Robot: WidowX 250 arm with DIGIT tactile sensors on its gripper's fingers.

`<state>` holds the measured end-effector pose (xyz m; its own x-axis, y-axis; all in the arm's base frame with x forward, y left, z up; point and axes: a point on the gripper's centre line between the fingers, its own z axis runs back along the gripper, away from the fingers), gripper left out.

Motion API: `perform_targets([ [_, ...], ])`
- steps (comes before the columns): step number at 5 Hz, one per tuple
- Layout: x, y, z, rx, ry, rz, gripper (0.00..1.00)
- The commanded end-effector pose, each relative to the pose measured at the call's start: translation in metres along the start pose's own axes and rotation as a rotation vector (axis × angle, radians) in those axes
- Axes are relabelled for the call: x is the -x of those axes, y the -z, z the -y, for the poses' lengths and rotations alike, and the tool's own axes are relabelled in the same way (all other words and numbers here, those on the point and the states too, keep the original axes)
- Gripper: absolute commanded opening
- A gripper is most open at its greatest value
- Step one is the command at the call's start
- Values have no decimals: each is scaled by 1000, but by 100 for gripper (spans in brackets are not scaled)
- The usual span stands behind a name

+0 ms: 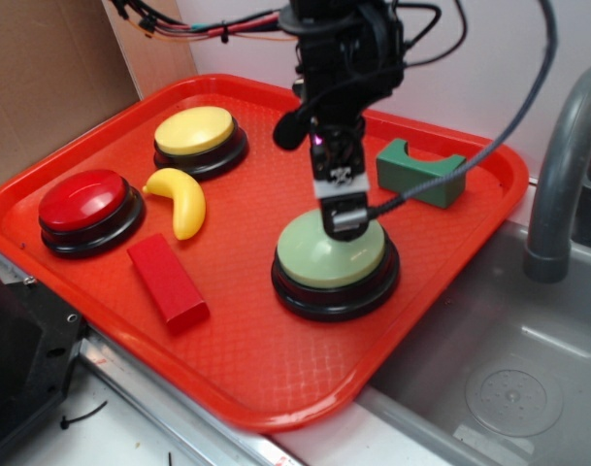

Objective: Push the green button.

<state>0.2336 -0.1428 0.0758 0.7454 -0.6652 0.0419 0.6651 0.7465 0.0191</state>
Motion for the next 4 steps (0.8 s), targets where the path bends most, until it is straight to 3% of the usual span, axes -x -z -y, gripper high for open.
perform_targets([
  [1, 12, 29, 12, 34, -16, -54, 100],
  [2, 11, 19, 14, 29, -14, -52, 100],
  [4, 13, -42, 9, 17, 21, -22, 100],
])
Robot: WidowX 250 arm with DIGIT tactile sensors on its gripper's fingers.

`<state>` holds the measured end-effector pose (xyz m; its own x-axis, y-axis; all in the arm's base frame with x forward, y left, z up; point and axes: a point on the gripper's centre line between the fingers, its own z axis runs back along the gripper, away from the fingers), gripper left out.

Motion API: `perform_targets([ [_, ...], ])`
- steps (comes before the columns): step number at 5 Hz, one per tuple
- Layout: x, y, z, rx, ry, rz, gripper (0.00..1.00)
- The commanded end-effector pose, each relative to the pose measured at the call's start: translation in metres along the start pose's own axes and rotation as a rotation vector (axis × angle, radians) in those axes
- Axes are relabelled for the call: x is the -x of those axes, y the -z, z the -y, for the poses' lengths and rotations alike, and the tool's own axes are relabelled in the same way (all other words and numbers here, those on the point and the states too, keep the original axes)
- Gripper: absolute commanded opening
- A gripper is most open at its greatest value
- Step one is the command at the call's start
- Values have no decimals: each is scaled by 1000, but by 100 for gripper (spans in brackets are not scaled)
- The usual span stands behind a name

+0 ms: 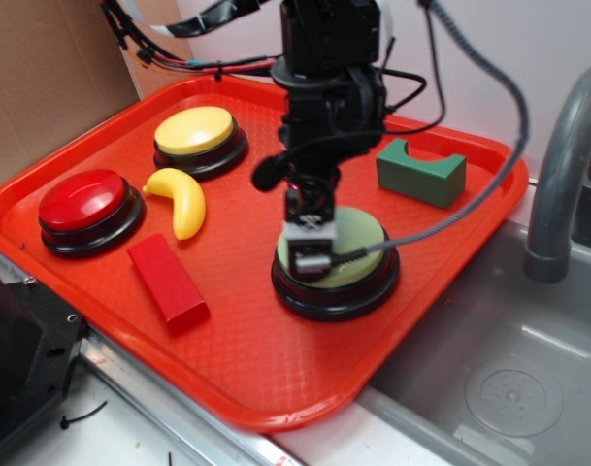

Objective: Push the green button.

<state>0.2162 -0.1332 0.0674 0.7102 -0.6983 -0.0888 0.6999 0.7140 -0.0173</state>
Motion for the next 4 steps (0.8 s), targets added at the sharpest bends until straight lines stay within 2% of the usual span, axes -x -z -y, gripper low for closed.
perform_targets([
  [1, 9, -64, 4, 34, -122, 132, 100],
  [2, 17, -76, 5, 69, -150, 113, 100],
  [4, 24, -90, 8, 42, -178, 121, 100],
])
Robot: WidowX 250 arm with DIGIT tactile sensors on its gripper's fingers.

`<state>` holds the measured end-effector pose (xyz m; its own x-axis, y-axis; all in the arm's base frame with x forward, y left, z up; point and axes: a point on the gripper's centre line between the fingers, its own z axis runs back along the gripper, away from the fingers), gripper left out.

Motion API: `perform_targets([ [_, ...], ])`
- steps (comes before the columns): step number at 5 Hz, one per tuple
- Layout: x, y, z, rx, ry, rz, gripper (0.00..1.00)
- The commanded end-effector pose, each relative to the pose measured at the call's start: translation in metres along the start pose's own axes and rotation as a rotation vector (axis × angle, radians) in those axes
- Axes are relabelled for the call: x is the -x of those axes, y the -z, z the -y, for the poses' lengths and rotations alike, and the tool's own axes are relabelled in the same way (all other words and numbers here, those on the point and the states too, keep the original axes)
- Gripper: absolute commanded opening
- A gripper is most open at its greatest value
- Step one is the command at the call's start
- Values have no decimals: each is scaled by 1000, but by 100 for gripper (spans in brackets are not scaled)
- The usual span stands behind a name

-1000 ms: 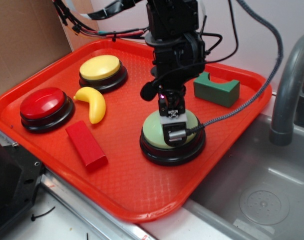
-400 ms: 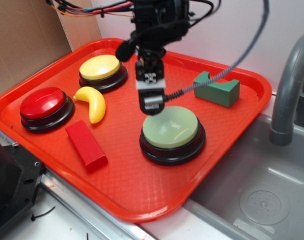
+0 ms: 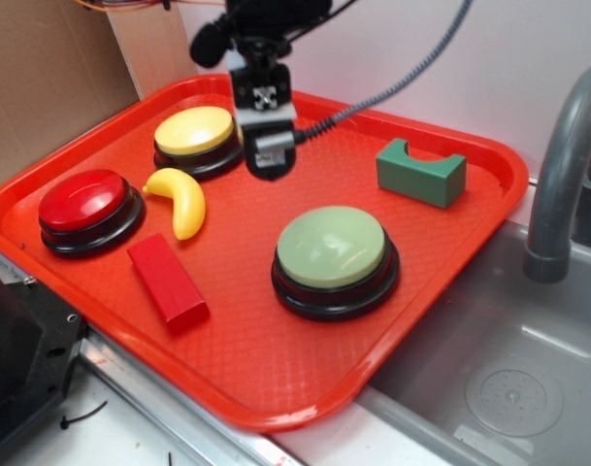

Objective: Push the green button.

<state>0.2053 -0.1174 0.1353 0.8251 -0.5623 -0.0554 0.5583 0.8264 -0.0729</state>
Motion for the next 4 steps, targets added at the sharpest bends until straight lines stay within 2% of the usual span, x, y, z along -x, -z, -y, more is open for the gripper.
perform_targets([
  [1, 3, -30, 14, -28, 0, 95, 100],
  [4, 10, -43, 16, -45, -13, 116, 100],
])
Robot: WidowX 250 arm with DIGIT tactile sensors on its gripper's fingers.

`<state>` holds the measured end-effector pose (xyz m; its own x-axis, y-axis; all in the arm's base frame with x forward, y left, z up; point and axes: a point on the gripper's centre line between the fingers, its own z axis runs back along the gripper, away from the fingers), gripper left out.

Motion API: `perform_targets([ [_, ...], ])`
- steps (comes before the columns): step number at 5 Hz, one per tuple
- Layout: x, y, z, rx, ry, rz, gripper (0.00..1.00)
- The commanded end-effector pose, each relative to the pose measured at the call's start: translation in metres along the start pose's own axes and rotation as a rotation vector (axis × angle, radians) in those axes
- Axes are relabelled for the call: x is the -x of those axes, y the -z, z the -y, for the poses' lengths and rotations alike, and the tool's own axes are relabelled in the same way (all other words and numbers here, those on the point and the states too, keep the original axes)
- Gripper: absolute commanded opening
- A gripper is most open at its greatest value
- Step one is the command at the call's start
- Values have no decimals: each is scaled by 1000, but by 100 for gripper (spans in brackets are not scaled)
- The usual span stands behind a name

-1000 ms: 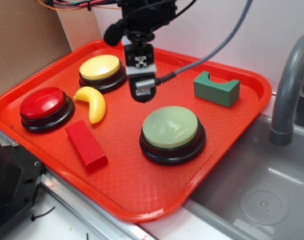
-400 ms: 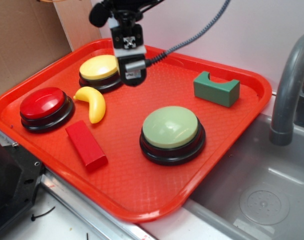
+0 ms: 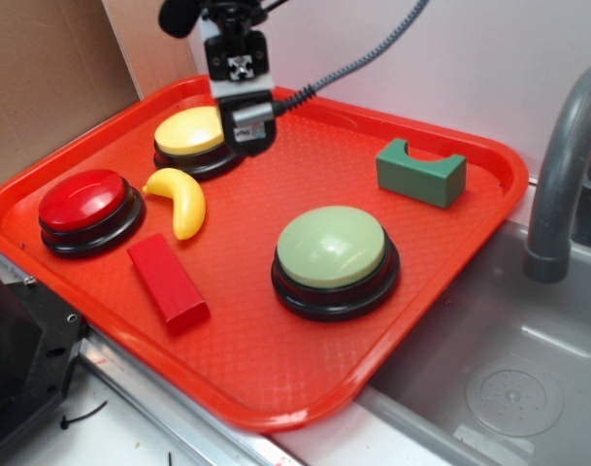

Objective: Push the green button.

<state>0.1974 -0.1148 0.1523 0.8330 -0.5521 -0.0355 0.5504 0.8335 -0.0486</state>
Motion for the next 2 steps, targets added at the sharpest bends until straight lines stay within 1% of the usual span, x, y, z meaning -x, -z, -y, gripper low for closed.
perform_targets([
  [1, 3, -32, 13, -38, -8, 97, 100],
  [2, 9, -45, 20, -105, 41, 97, 100],
])
